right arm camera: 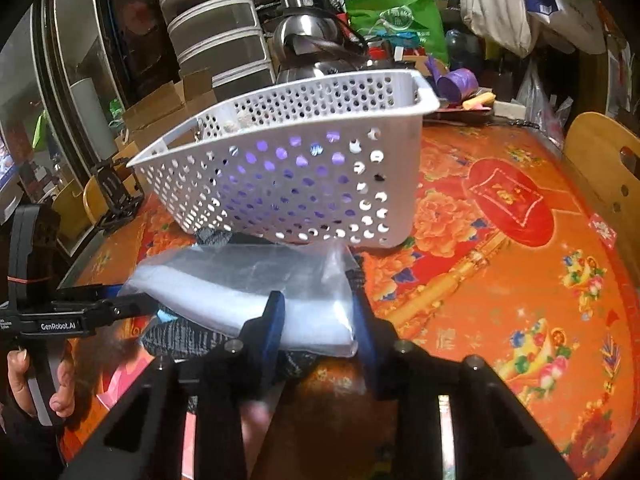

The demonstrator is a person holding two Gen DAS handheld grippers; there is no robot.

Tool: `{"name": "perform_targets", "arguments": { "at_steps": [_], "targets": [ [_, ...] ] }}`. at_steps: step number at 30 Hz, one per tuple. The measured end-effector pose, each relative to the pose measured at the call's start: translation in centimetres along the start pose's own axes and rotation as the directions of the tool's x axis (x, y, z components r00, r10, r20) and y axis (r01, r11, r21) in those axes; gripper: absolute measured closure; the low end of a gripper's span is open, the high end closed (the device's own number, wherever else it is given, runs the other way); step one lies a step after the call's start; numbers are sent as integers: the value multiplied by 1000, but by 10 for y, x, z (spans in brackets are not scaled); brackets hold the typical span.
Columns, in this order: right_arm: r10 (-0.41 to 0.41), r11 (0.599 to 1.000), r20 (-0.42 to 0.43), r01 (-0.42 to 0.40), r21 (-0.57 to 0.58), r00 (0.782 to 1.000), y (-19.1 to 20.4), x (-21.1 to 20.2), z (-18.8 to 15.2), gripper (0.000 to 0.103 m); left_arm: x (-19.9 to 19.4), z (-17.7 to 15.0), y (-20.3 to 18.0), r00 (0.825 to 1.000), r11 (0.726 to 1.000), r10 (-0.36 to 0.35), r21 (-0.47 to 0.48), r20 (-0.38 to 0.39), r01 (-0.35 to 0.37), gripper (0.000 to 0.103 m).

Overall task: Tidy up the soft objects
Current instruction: 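Grasp the clear plastic bag with both grippers from its two ends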

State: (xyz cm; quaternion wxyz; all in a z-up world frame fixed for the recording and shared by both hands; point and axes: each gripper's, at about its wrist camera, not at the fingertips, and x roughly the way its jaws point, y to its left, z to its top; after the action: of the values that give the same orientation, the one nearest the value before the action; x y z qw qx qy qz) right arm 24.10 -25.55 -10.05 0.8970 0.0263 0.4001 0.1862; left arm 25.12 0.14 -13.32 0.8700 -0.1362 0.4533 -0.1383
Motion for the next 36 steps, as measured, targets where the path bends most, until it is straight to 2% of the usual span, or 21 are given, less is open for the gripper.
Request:
{"name": "perform_targets", "arguments": {
  "at_steps": [2,3,5,7,12,24,36],
  "targets": [
    [-3,1000,7,3,-5,1000,0,0,-2,74,1,-2,-4,1000,1000,-13,10,-1,14,67],
    [-9,1000,14,9,-12,1000,1,-2,-3,77,0,-3,-6,1000,1000,-14,18,4,14,71],
    [-24,999,23,25,-26,999,3,-3,-4,88,-5,-6,-12,1000,999,-12,42,22,11,83],
    [-36,999,33,38,-37,999,5,-4,-5,91,-10,-10,-17,999,998,-4,60,45,2,90],
    [-73,994,84,80,-72,994,13,-14,-8,92,-24,-13,-19,995,997,22,70,97,-29,93],
    [-55,997,137,63,-52,989,15,-29,-12,93,-53,-22,-22,980,993,46,102,195,-67,100],
    [-42,996,222,59,-73,974,32,-72,-4,93,-74,-24,-19,967,992,44,108,251,-73,102]
  ]
}}
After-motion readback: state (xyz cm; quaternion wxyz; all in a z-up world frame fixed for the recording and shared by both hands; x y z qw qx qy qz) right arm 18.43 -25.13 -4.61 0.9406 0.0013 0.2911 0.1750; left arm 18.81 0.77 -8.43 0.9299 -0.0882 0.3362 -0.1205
